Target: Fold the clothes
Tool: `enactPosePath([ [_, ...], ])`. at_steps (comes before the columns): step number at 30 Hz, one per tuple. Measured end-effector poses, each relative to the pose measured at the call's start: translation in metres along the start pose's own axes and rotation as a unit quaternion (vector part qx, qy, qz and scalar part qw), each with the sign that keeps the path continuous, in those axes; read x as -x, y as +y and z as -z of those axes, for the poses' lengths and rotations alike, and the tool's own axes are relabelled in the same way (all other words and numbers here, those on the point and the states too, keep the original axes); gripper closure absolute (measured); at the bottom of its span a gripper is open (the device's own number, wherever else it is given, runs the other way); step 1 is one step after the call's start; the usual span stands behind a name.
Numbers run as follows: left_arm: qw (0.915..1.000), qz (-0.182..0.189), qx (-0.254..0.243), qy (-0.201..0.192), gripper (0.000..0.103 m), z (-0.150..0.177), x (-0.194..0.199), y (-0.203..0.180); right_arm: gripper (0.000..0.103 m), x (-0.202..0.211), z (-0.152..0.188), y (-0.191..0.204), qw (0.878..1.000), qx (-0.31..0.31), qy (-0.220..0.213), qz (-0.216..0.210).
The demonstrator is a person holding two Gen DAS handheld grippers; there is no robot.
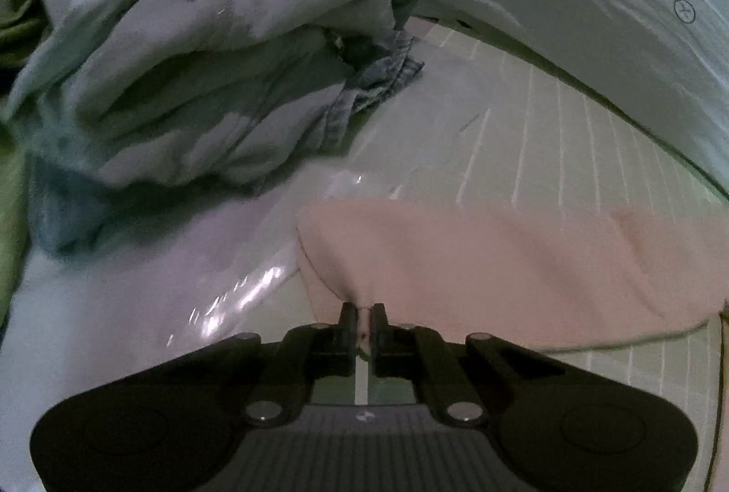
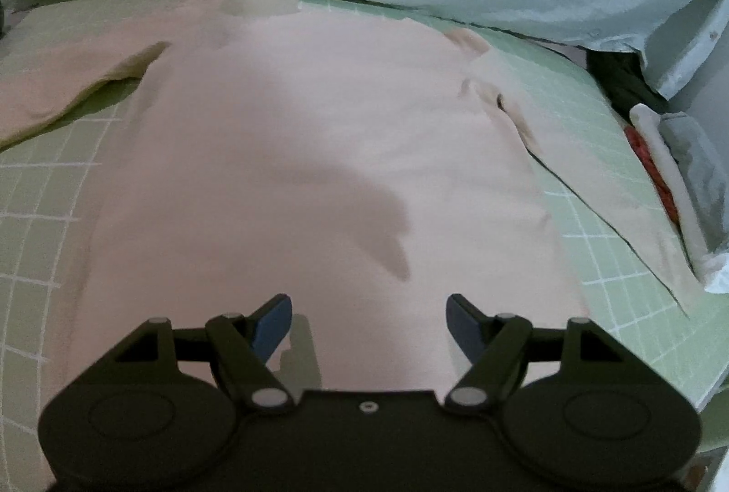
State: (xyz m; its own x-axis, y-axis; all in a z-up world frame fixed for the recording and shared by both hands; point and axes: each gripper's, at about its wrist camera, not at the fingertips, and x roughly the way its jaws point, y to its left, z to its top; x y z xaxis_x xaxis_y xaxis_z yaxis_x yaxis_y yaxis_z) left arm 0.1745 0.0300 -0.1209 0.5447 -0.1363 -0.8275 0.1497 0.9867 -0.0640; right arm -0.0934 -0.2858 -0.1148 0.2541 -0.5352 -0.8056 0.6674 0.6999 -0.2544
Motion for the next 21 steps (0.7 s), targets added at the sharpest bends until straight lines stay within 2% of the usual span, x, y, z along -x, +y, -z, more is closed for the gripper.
enactPosePath([
  [9, 0.9998, 0.004, -0.008, 0.019, 0.097, 0.059, 0.046, 0.004, 0.028, 0.004, 0.021, -0.005, 1.0, 0.007, 0.007, -0.025],
  [18, 0.9989, 0.012, 0.007, 0.046, 0.095, 0.089, 0.07, 0.007, 0.024, 0.0, 0.034, -0.024, 0.998, -0.001, 0.016, -0.063],
  [21, 0.9989, 0.01, 0.014, 0.044, 0.09, 0.088, 0.076, 0.009, 0.024, 0.0, 0.034, -0.029, 0.997, -0.005, 0.015, -0.069],
])
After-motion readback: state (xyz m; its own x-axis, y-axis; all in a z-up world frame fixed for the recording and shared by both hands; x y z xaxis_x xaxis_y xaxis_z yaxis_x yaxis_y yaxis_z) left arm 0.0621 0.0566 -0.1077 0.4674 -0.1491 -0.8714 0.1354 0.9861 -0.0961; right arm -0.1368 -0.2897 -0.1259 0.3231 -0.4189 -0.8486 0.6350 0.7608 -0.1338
